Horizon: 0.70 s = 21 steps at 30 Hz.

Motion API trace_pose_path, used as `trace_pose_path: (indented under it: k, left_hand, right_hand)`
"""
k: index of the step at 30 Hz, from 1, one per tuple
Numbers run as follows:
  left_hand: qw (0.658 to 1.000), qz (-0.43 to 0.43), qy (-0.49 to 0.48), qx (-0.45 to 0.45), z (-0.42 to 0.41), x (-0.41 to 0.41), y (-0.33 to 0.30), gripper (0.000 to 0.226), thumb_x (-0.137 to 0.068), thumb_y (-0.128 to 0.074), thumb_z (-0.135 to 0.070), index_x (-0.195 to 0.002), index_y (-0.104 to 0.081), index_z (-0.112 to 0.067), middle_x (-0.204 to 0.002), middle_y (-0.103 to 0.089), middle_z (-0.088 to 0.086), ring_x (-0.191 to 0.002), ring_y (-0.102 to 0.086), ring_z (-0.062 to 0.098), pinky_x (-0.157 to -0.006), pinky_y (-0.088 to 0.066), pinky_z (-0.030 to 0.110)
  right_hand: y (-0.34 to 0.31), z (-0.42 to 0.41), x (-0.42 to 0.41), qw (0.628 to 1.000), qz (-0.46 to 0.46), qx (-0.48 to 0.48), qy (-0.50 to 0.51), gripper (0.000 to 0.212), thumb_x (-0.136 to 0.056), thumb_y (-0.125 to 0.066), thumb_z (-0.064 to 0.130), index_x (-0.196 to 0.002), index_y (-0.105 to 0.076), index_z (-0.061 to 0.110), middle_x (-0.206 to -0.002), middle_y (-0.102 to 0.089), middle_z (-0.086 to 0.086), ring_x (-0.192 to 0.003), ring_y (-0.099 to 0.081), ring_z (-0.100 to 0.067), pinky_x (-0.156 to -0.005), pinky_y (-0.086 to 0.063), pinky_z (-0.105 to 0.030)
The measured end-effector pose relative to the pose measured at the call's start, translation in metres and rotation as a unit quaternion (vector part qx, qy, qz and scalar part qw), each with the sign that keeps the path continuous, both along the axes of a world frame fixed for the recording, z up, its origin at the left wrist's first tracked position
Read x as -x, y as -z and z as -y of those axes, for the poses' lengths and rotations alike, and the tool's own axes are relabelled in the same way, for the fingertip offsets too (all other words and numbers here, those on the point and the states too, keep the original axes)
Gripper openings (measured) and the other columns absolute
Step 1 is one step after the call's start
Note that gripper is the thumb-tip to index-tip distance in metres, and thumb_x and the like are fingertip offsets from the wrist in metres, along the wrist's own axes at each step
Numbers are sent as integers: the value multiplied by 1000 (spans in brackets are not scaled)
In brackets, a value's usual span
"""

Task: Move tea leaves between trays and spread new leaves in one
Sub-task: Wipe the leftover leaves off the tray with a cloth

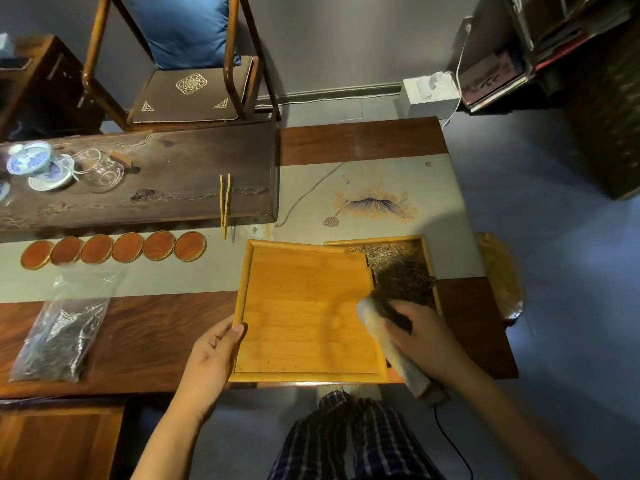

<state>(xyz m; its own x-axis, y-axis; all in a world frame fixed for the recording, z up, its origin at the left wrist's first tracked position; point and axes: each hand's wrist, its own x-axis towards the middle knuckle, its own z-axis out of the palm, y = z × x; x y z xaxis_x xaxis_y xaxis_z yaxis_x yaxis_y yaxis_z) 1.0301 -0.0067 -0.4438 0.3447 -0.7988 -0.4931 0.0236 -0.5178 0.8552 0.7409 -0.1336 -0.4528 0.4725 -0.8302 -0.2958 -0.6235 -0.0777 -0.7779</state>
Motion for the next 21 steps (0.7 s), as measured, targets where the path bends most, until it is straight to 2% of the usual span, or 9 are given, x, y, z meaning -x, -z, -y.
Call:
trace_pose_path:
  k: [2, 4, 6, 10, 14, 17, 19, 21]
  left_hand:
    - [1000, -11, -3, 2, 0, 1, -1, 33, -101, -42, -18, -128, -61, -15, -109, -75, 7, -94, -73, 21, -67, -59, 21]
    - [1000, -11, 6, 8, 0, 4, -2, 33, -101, -41, -17, -128, -61, -13, -111, -75, 8, -99, -72, 24, -78, -60, 28]
    - [1000, -12, 7, 14, -1, 5, -2, 33, -101, -41, -15, -128, -61, -12, -112, -74, 9, -103, -71, 25, -86, -58, 33]
    - [1000, -1, 11, 20, -4, 7, -1, 33, -101, -42, -14, -126, -63, -12, -113, -74, 6, -105, -70, 21, -86, -56, 24]
    - [1000, -4, 3, 12, -9, 9, 2, 33, -101, -42, -14, -127, -63, -12, -115, -74, 7, -108, -68, 24, -98, -49, 40]
    - [1000, -17, -14, 7, -11, 10, 5, 33, -101, -42, -14, -128, -62, -11, -116, -73, 8, -110, -68, 26, -99, -48, 42]
    - [999, -24, -25, 4, -11, 9, 5, 34, -101, -42, -14, -128, -62, -11, -116, -73, 9, -110, -68, 28, -100, -48, 44]
    - [999, -29, -30, 4, -11, 9, 4, 33, -101, -43, -14, -126, -63, -11, -115, -74, 8, -109, -68, 27, -98, -49, 42]
  right_hand:
    - [2, -12, -5, 999, -37, 18, -12, 12, -91, -55, 22, -90, -65, 15, -81, -64, 2, -74, -60, -14, -64, -44, -30]
    - [7, -17, -11, 994, -86, 64, -5, 15, -92, -53, 23, -87, -61, 13, -81, -61, 0, -74, -57, -17, -62, -40, -29]
    - [11, -17, -18, 988, -126, 89, 15, 16, -93, -51, 26, -92, -62, 14, -86, -60, -1, -77, -58, -18, -64, -39, -29]
    - [17, -4, -33, 985, -125, 100, 57, 22, -97, -47, 27, -99, -61, 11, -94, -58, -3, -84, -56, -19, -65, -34, -26]
    - [22, 29, -48, 980, -153, 112, 62, 24, -99, -41, 24, -102, -58, 8, -96, -57, -7, -87, -56, -21, -68, -38, -28]
    - [20, 49, -52, 981, -132, 117, 79, 23, -98, -39, 20, -99, -58, 7, -90, -58, -8, -79, -55, -19, -64, -40, -27]
    - [16, 56, -46, 985, -83, 105, 105, 20, -98, -42, 20, -95, -58, 8, -80, -56, -4, -71, -54, -16, -58, -41, -24]
    - [13, 59, -35, 989, -24, 72, 130, 15, -97, -48, 23, -92, -57, 12, -77, -57, 1, -69, -56, -14, -58, -44, -24]
